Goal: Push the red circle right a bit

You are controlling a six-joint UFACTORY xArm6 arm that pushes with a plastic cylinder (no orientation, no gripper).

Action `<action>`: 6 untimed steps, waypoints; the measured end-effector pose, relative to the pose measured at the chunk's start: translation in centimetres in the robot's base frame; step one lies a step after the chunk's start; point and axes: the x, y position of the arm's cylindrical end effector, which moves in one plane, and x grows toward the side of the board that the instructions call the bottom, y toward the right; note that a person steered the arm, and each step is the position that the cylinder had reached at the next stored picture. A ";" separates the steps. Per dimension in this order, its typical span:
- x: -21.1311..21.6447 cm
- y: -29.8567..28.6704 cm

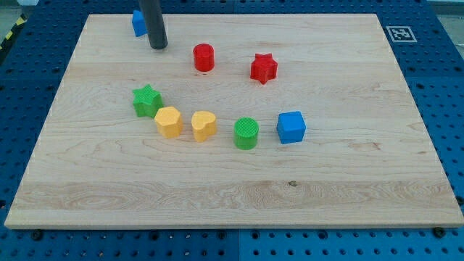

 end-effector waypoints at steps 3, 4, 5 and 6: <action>1.0 0.0; 4.5 0.7; 5.4 2.9; 5.4 6.4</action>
